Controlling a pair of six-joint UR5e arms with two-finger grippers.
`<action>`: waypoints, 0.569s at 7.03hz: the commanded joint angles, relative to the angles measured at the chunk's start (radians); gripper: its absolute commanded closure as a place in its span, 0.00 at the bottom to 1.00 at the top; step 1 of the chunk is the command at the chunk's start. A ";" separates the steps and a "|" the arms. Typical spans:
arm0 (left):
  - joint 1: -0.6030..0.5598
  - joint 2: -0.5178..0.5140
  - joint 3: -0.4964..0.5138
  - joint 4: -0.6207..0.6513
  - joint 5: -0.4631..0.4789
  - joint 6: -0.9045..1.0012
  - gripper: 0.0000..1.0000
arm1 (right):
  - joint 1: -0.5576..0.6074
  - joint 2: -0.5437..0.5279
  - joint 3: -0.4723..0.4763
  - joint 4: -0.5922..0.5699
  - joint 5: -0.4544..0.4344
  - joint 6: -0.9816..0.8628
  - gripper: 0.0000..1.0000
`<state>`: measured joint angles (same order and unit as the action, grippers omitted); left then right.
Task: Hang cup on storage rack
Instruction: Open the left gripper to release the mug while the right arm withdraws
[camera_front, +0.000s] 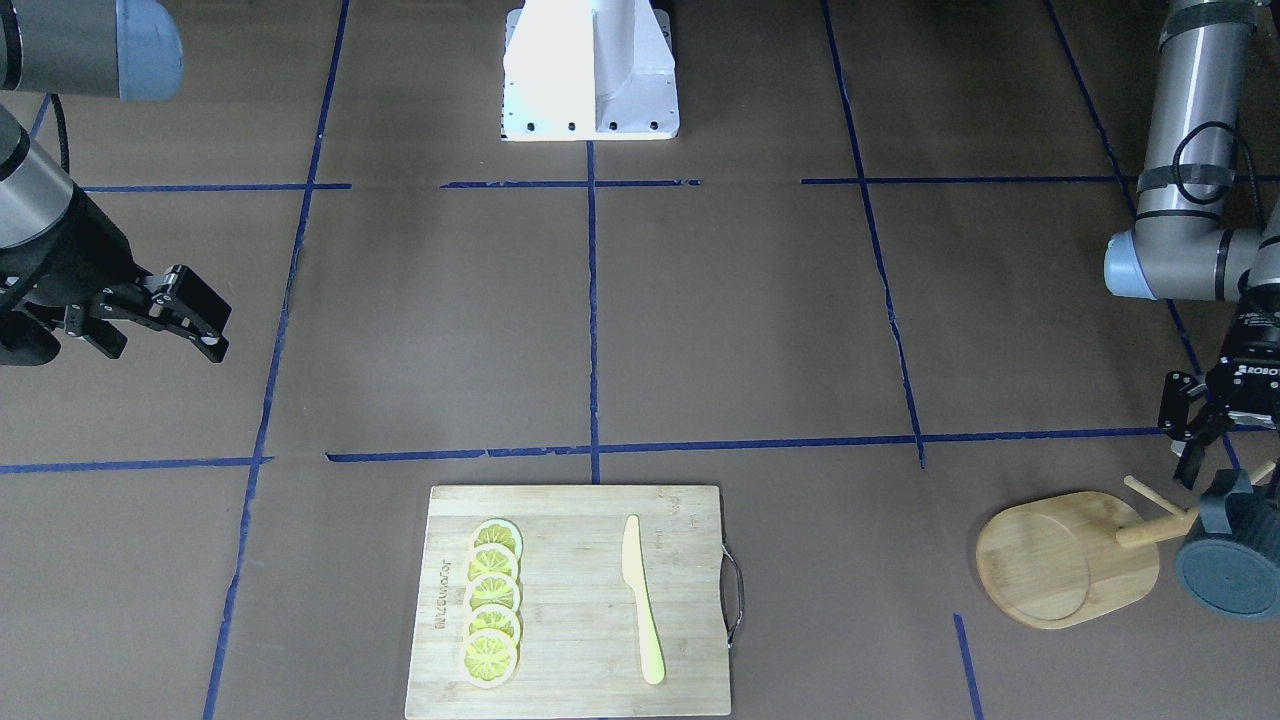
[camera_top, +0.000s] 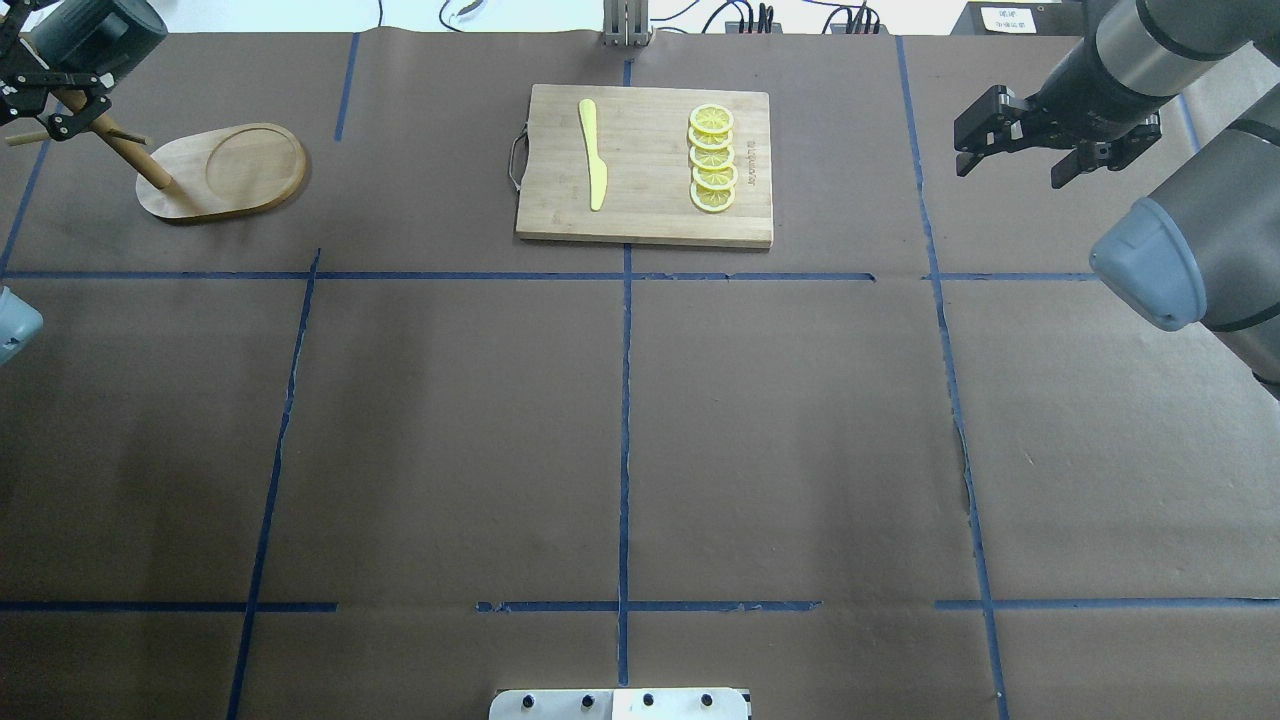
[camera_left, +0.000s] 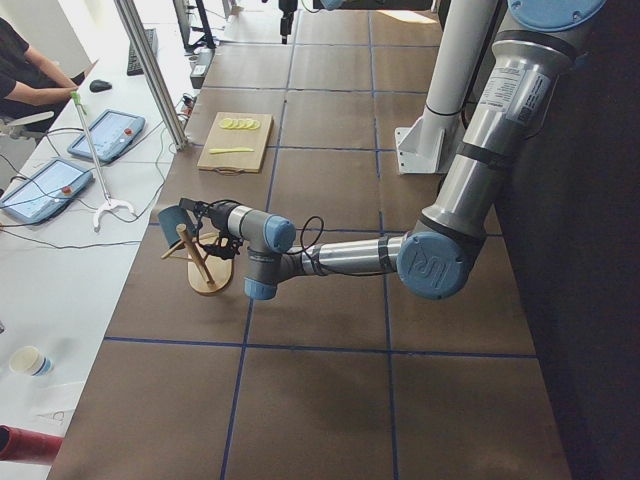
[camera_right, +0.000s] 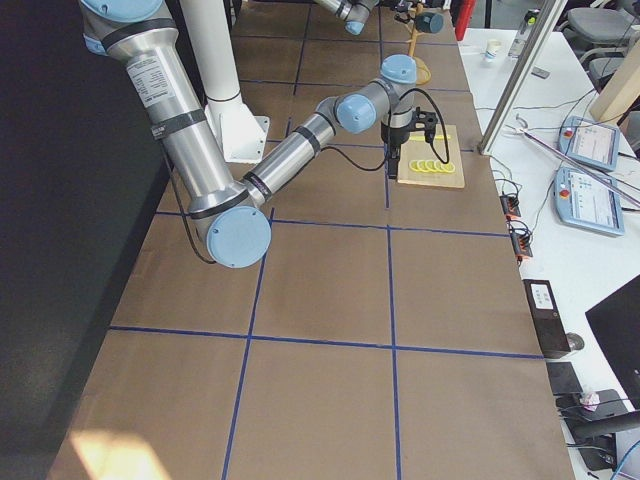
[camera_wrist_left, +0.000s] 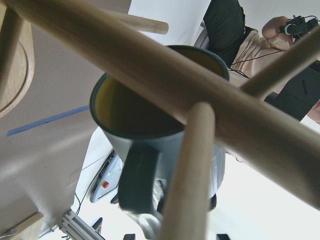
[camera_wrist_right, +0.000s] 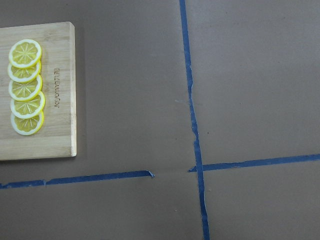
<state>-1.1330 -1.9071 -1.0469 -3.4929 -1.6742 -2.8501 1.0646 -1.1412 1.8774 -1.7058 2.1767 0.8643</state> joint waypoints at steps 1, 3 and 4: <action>-0.005 0.019 -0.047 0.000 -0.009 -0.002 0.00 | 0.000 0.000 0.000 0.000 0.000 -0.001 0.00; -0.019 0.110 -0.186 0.024 -0.077 0.000 0.00 | 0.009 -0.005 0.000 0.000 0.002 -0.002 0.00; -0.065 0.120 -0.230 0.058 -0.123 0.014 0.00 | 0.021 -0.038 0.031 -0.002 0.008 -0.004 0.00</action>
<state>-1.1600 -1.8145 -1.2142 -3.4650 -1.7505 -2.8474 1.0742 -1.1527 1.8854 -1.7061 2.1796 0.8622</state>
